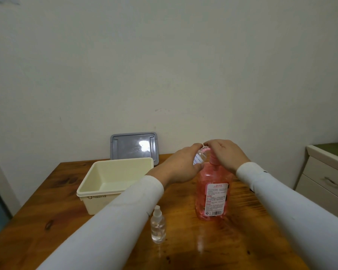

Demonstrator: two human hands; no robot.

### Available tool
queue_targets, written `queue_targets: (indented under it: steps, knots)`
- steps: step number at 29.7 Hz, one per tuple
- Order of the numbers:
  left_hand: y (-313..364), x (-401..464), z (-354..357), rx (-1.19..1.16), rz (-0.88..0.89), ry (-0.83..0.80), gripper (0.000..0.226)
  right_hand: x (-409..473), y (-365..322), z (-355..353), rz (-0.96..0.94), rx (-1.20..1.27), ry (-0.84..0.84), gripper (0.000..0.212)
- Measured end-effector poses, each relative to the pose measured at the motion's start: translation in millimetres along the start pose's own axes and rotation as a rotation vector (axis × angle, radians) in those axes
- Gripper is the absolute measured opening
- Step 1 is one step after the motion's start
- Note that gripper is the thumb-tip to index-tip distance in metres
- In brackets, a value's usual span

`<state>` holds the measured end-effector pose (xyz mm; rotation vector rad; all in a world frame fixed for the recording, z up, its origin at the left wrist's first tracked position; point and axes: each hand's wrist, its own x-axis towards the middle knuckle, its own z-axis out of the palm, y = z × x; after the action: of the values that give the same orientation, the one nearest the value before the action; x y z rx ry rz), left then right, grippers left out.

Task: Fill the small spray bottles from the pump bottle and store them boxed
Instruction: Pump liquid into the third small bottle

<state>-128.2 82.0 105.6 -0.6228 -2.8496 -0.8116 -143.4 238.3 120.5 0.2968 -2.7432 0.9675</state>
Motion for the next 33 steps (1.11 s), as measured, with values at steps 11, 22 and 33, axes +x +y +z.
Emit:
queue_targets:
  steps: [11, 22, 33]
  knots:
    - [-0.1, -0.2, -2.1, 0.014, 0.018, 0.01, 0.062, -0.8, -1.0, 0.1, -0.012, 0.074, 0.043, 0.04]
    - [4.2, 3.3, -9.5, 0.03, 0.042, 0.023, 0.062, 0.8, -6.0, -9.5, -0.015, 0.04, 0.045, 0.041]
    - [0.0, 2.6, -4.3, 0.02, 0.021, 0.012, 0.063, -0.6, -5.1, -5.5, -0.012, 0.009, 0.036, 0.04]
